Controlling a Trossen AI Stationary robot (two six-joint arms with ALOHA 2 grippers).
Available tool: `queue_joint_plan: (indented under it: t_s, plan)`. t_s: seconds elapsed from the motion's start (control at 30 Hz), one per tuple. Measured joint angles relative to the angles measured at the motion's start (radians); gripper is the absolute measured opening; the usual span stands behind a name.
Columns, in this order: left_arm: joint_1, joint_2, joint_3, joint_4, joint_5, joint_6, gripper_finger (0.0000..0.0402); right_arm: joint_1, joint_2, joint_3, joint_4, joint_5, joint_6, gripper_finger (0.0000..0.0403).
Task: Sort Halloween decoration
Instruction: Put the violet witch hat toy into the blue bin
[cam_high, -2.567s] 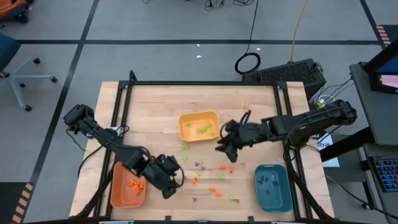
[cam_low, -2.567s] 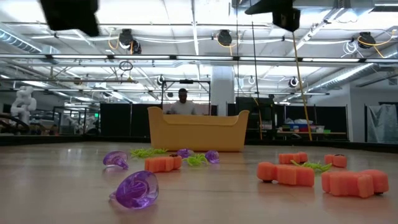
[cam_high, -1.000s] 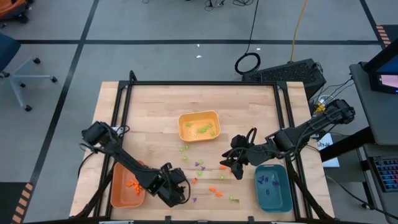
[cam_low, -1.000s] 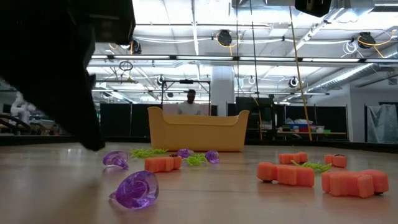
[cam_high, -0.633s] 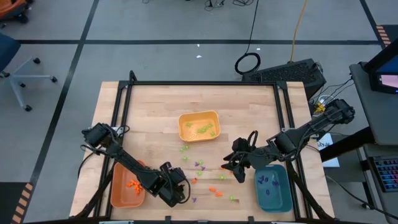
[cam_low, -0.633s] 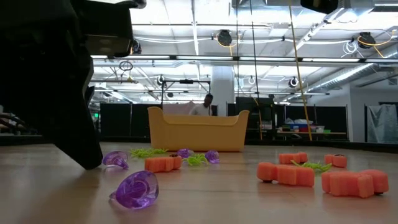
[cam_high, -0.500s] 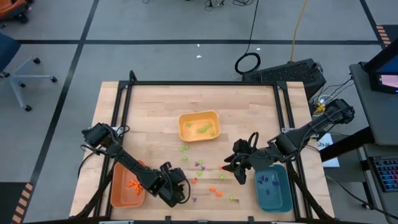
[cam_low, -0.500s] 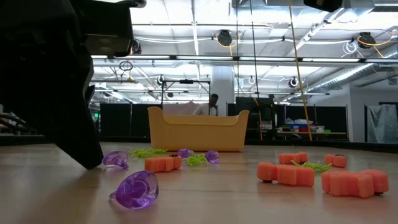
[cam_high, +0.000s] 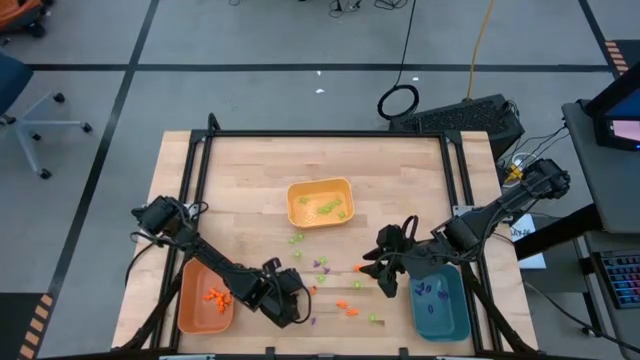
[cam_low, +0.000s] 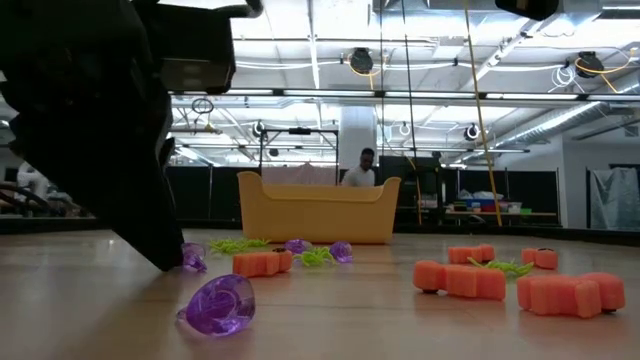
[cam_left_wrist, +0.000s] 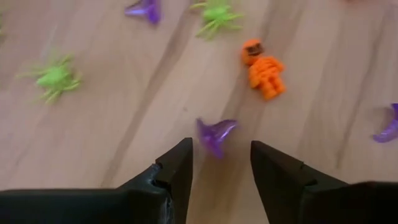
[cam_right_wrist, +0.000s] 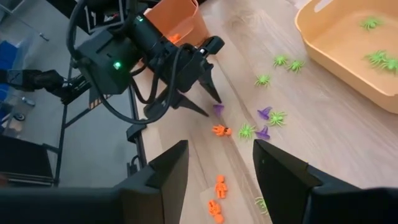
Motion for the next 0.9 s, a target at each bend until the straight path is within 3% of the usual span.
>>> queue_joint_plan:
  t_s: [0.3, 0.9]
  plan:
    - [0.044, 0.0, 0.0, 0.007, 0.016, -0.001, 0.015, 0.0, 0.0, 0.0, -0.009, 0.0, -0.031, 0.0169]
    - [0.073, -0.003, 0.002, 0.015, 0.059, 0.003, 0.0006, 0.0, 0.0, 0.0, -0.009, -0.003, -0.037, 0.0169]
